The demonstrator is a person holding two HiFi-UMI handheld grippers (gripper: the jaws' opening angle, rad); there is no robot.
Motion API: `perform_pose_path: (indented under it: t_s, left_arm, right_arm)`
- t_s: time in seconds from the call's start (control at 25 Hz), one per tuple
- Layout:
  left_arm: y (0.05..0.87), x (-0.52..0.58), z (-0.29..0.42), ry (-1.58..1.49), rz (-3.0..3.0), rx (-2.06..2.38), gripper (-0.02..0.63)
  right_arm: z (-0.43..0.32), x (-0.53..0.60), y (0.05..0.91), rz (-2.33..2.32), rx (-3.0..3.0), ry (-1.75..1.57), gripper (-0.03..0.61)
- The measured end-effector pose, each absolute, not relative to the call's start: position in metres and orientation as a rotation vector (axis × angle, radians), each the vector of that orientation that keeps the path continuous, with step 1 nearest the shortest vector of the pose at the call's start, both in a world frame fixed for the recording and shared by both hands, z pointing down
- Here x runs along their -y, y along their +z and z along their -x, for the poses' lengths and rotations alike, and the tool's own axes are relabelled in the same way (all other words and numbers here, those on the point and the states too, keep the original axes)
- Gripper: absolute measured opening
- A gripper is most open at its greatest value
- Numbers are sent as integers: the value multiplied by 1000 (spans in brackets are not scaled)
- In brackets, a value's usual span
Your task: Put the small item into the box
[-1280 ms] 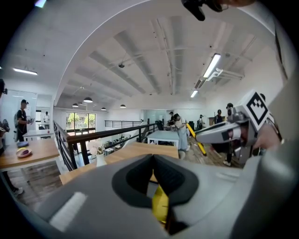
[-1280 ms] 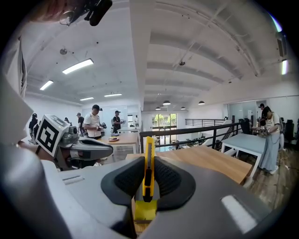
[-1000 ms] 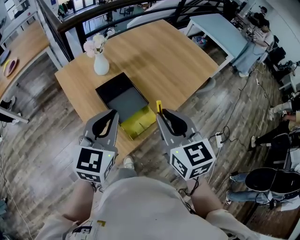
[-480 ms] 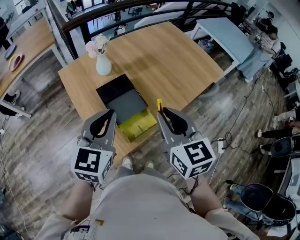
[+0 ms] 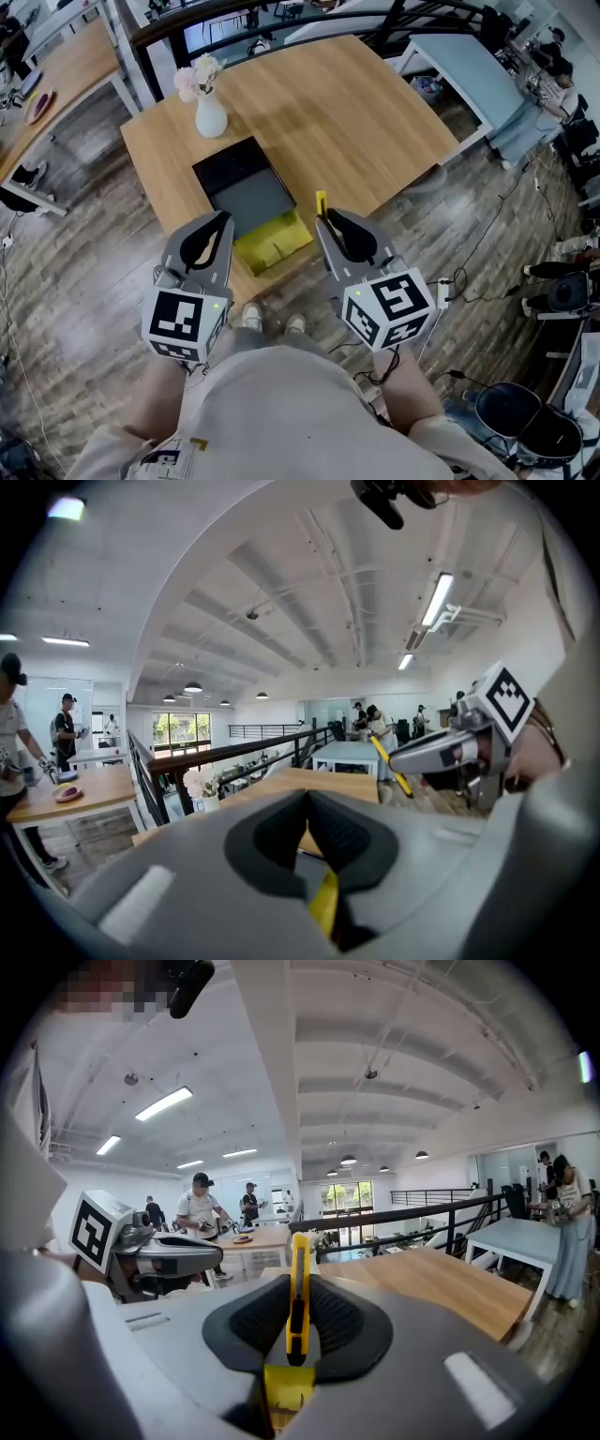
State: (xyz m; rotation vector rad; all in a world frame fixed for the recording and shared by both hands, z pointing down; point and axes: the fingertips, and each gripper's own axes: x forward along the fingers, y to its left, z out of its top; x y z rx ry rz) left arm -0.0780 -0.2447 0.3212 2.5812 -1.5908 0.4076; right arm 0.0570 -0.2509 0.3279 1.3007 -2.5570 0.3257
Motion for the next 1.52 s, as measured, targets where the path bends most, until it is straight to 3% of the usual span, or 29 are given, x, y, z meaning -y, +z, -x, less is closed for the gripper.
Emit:
perform_pose_path:
  t_s: [0.56, 1.52]
  left_arm:
    - [370, 264, 99, 473, -2447, 1645, 3]
    - [524, 270, 125, 594, -2226, 1570, 3]
  right_arm:
    - [-5, 269, 396, -890, 2556, 368, 63]
    - [50, 268, 598, -443, 2267, 431, 63]
